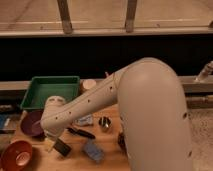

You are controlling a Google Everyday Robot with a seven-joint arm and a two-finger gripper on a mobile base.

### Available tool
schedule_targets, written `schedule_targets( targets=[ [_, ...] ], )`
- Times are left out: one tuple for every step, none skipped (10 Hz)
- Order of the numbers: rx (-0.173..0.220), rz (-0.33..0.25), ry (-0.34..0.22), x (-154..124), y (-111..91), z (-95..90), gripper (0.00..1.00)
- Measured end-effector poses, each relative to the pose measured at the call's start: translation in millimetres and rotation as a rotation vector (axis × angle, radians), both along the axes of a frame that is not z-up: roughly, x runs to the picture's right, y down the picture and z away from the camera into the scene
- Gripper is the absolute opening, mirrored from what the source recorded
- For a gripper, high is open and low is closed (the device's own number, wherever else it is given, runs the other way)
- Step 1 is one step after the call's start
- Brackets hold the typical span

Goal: Place eraser in table surface

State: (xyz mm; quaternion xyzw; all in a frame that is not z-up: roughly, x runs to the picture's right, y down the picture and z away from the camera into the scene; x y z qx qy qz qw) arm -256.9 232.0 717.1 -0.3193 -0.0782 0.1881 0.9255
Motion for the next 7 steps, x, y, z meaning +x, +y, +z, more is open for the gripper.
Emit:
schedule_targets(
  targets=[
    [0.029, 0.002, 0.010, 2, -9, -8.8, 0.80],
    [0.073, 0.015, 0.018, 6, -21, -21.3, 0.80],
    [0.144, 0.053, 0.016, 12, -35, -37.6, 0.80],
    [0.186, 0.077, 0.011, 17, -42, -46.6, 0.80],
    [0.228, 0.100, 0.003, 21, -48, -57.5, 0.80],
    [0.248, 0.109, -0.003, 22, -50, -62.7, 0.80],
    [0.254, 0.113, -0.003, 24, -51, -64.2, 0.80]
  ],
)
